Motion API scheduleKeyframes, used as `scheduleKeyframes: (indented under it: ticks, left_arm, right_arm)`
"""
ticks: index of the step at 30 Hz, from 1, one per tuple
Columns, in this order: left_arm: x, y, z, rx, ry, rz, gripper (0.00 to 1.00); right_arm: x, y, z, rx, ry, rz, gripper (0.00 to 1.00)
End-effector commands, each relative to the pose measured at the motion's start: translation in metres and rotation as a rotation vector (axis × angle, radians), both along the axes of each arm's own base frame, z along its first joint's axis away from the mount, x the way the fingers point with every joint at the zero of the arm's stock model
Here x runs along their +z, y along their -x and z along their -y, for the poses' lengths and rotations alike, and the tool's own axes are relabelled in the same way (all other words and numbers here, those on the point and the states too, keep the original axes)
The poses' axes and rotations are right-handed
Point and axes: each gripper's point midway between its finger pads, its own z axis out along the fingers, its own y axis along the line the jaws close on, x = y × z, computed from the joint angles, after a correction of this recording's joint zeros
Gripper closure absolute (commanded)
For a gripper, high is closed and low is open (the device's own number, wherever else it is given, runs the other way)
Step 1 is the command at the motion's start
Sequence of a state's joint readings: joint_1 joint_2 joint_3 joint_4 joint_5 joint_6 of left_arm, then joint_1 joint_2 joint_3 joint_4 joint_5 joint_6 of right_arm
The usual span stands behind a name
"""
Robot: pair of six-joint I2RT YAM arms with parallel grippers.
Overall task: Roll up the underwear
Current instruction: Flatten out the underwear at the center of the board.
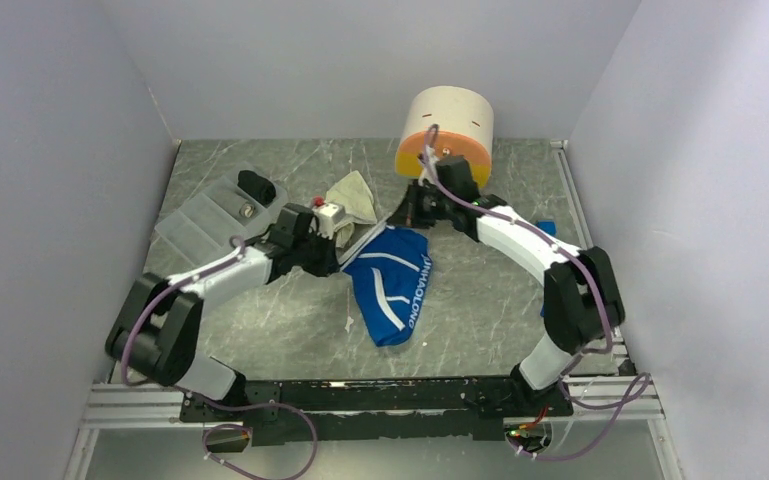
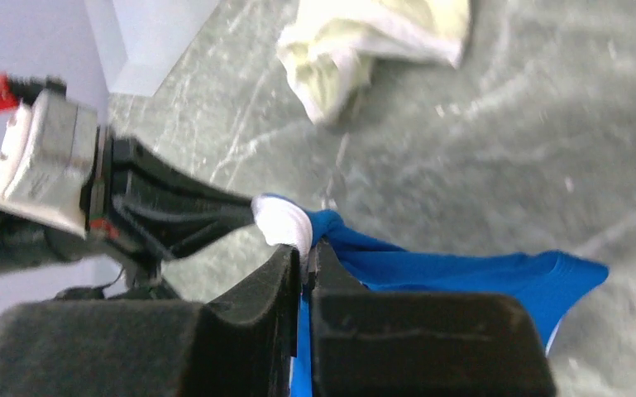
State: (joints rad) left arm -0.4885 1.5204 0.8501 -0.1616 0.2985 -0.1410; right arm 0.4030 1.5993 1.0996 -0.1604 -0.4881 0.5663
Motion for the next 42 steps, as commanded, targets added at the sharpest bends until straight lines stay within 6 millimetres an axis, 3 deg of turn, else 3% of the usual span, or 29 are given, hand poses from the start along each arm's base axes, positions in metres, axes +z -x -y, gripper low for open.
scheduleKeyframes:
  ticks: [1,6,9,10,13,15,19,21,23,24,26,31,38,42]
  left_arm:
    - [0.02,0.005,-0.026,0.158,0.072,0.058,0.95]
    - [0.022,0.037,-0.05,0.284,0.112,0.059,0.95]
    - [0.034,0.05,-0.068,0.37,0.119,0.088,0.95]
    - [0.039,0.051,-0.077,0.419,0.109,0.105,0.9]
    - [0.063,0.057,-0.098,0.524,0.104,0.154,0.45]
    - [0.081,0.059,-0.109,0.575,0.102,0.192,0.19]
    - [0.116,0.06,-0.126,0.641,0.114,0.282,0.1]
    - [0.128,0.057,-0.124,0.62,0.137,0.327,0.05]
    - [0.133,0.052,-0.119,0.587,0.141,0.354,0.04]
    - [0.134,0.049,-0.114,0.552,0.137,0.364,0.04]
    - [0.129,0.039,-0.105,0.49,0.113,0.372,0.04]
    - [0.119,0.002,-0.077,0.346,0.052,0.388,0.03]
    - [0.123,-0.052,-0.02,0.019,0.043,0.483,0.03]
    - [0.118,-0.069,0.012,-0.229,0.036,0.522,0.03]
  right_arm:
    - [0.015,-0.036,-0.033,0.0,0.155,0.158,0.94]
    - [0.008,-0.021,-0.111,0.158,0.196,0.197,0.9]
    - [0.003,-0.015,-0.144,0.234,0.196,0.204,0.8]
    - [0.003,-0.013,-0.153,0.257,0.193,0.208,0.74]
    - [0.009,-0.007,-0.161,0.293,0.174,0.213,0.5]
    - [0.017,-0.004,-0.151,0.266,0.177,0.233,0.41]
    - [0.046,0.007,-0.11,0.127,0.184,0.288,0.31]
    - [0.043,0.015,-0.082,-0.009,0.193,0.255,0.3]
    - [0.027,0.031,-0.053,-0.15,0.185,0.173,0.3]
    - [0.005,0.048,-0.039,-0.187,0.183,0.109,0.3]
    - [-0.022,0.077,-0.022,-0.261,0.117,-0.008,0.3]
    - [-0.064,0.132,-0.002,-0.382,-0.115,-0.232,0.32]
    - [-0.077,0.134,0.021,-0.557,-0.192,-0.281,0.32]
    - [-0.086,0.136,0.022,-0.621,-0.253,-0.352,0.34]
